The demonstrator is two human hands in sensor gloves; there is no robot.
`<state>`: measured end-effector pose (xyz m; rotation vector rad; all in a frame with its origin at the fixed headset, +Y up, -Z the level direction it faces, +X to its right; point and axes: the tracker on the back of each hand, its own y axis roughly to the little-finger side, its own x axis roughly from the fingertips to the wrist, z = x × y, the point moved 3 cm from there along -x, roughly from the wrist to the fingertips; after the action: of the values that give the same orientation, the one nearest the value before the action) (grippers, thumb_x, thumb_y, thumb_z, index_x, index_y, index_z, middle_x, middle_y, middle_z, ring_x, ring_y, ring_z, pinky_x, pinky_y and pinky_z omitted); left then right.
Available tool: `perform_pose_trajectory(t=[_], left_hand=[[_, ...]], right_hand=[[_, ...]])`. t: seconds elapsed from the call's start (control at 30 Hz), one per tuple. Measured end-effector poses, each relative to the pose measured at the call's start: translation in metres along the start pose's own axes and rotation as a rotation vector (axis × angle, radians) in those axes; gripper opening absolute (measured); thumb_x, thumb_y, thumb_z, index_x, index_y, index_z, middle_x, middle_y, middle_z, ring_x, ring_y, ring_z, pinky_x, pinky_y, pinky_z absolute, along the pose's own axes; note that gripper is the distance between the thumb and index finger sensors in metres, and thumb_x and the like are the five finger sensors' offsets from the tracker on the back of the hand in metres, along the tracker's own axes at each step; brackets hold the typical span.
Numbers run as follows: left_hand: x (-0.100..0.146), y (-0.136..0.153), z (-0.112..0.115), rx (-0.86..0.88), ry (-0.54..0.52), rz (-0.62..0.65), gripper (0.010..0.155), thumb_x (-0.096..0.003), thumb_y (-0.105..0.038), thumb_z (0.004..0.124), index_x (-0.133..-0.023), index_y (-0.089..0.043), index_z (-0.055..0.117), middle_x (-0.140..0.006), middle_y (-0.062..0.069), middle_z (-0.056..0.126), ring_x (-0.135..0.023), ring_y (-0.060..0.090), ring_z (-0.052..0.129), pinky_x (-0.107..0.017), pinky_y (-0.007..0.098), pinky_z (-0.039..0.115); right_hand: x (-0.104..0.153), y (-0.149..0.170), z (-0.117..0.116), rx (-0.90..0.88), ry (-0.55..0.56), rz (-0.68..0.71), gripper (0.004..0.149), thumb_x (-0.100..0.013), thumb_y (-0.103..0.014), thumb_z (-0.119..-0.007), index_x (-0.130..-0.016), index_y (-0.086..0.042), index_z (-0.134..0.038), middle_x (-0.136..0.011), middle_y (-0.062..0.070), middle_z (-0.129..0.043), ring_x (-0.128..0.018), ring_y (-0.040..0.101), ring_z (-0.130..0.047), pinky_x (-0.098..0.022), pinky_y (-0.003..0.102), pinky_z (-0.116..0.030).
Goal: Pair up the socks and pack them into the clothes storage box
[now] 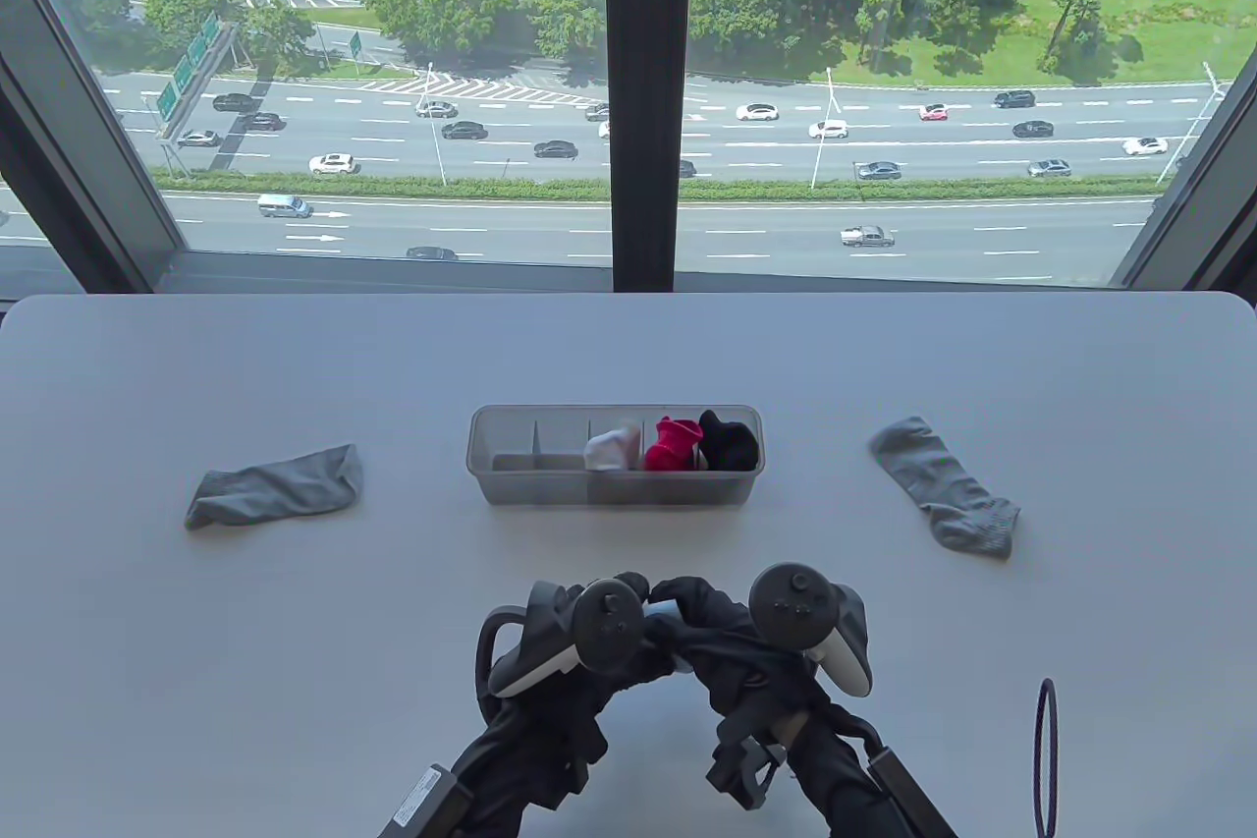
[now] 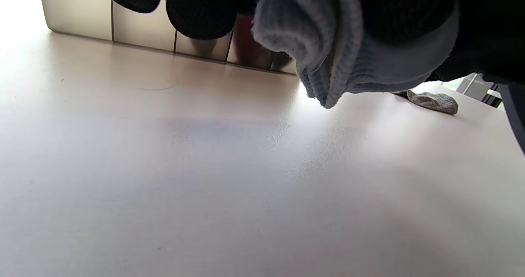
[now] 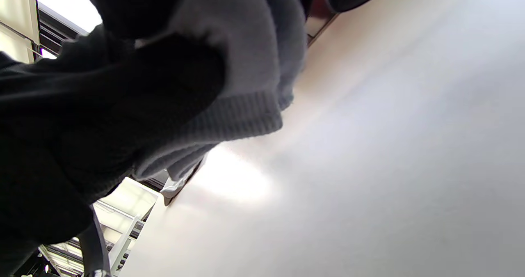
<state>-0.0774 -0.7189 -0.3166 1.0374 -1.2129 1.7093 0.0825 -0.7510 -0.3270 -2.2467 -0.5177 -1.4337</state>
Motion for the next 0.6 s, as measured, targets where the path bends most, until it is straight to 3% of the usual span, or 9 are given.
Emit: perform_pose_trajectory(t=[0.1, 0.17, 0.23, 0.33, 0.43, 0.47, 0.53, 0.6], left_hand=[[0.003, -0.004, -0.010, 0.017, -0.143, 0.032, 0.061, -0.0493, -0.044, 0.078, -0.097, -0.013, 0.056, -0.079, 0.010, 0.082, -0.066, 0.031, 0.089, -0.066, 0.060, 0.071], [0.003, -0.002, -0.009, 0.023, -0.090, 0.052, 0.057, -0.0499, -0.044, 0.077, -0.094, -0.012, 0.063, -0.073, 0.012, 0.086, -0.059, 0.029, 0.092, -0.062, 0.059, 0.074], [0.003, 0.000, -0.007, 0.035, -0.076, 0.053, 0.056, -0.0507, -0.044, 0.075, -0.093, -0.010, 0.066, -0.070, 0.011, 0.089, -0.056, 0.029, 0.094, -0.060, 0.058, 0.076], [0.001, -0.001, -0.003, 0.021, -0.043, 0.045, 0.058, -0.0527, -0.047, 0.070, -0.095, -0.008, 0.065, -0.069, 0.013, 0.090, -0.057, 0.032, 0.094, -0.062, 0.061, 0.074], [0.004, -0.005, -0.004, -0.027, -0.120, 0.039, 0.065, -0.0512, -0.047, 0.070, -0.106, -0.017, 0.054, -0.106, 0.018, 0.069, -0.094, 0.045, 0.075, -0.073, 0.068, 0.057], [0.004, -0.007, -0.005, -0.013, -0.123, 0.061, 0.064, -0.0522, -0.045, 0.069, -0.108, -0.016, 0.055, -0.108, 0.019, 0.066, -0.096, 0.045, 0.072, -0.074, 0.068, 0.055], [0.004, -0.010, -0.005, -0.015, -0.123, 0.081, 0.061, -0.0542, -0.042, 0.067, -0.106, -0.011, 0.058, -0.098, 0.020, 0.074, -0.085, 0.043, 0.080, -0.072, 0.065, 0.061], [0.003, -0.011, -0.004, -0.017, -0.107, 0.083, 0.060, -0.0551, -0.042, 0.063, -0.103, -0.006, 0.058, -0.084, 0.018, 0.080, -0.070, 0.035, 0.086, -0.067, 0.062, 0.067]], right_hand=[[0.001, 0.000, 0.003, -0.081, -0.010, 0.012, 0.057, -0.057, -0.045, -0.069, -0.103, -0.015, -0.054, -0.092, 0.005, -0.079, -0.087, 0.026, -0.080, -0.077, 0.064, -0.045], [0.002, -0.002, 0.004, -0.075, -0.001, 0.031, 0.068, -0.056, -0.043, -0.073, -0.111, -0.023, -0.038, -0.115, 0.008, -0.055, -0.102, 0.036, -0.063, -0.076, 0.068, -0.042], [0.001, -0.004, 0.005, -0.050, -0.011, 0.043, 0.066, -0.056, -0.039, -0.075, -0.111, -0.028, -0.040, -0.108, 0.007, -0.067, -0.098, 0.031, -0.072, -0.076, 0.066, -0.045], [0.000, -0.003, 0.006, -0.009, -0.003, 0.024, 0.055, -0.056, -0.042, -0.072, -0.106, -0.024, -0.056, -0.094, 0.011, -0.080, -0.084, 0.026, -0.083, -0.077, 0.063, -0.049], [0.001, 0.001, 0.008, 0.034, 0.043, -0.004, 0.054, -0.058, -0.044, -0.065, -0.102, -0.013, -0.057, -0.083, 0.008, -0.085, -0.073, 0.022, -0.089, -0.076, 0.059, -0.053], [0.001, 0.002, 0.009, 0.021, 0.044, -0.002, 0.054, -0.059, -0.045, -0.063, -0.102, -0.013, -0.058, -0.081, 0.007, -0.086, -0.071, 0.020, -0.090, -0.076, 0.058, -0.054], [0.001, 0.004, 0.010, -0.033, 0.039, -0.009, 0.053, -0.059, -0.045, -0.062, -0.102, -0.013, -0.058, -0.080, 0.007, -0.086, -0.071, 0.021, -0.089, -0.076, 0.058, -0.053], [0.002, 0.003, 0.009, -0.038, 0.020, 0.014, 0.055, -0.059, -0.046, -0.063, -0.105, -0.018, -0.053, -0.092, 0.007, -0.080, -0.084, 0.025, -0.082, -0.077, 0.062, -0.047]])
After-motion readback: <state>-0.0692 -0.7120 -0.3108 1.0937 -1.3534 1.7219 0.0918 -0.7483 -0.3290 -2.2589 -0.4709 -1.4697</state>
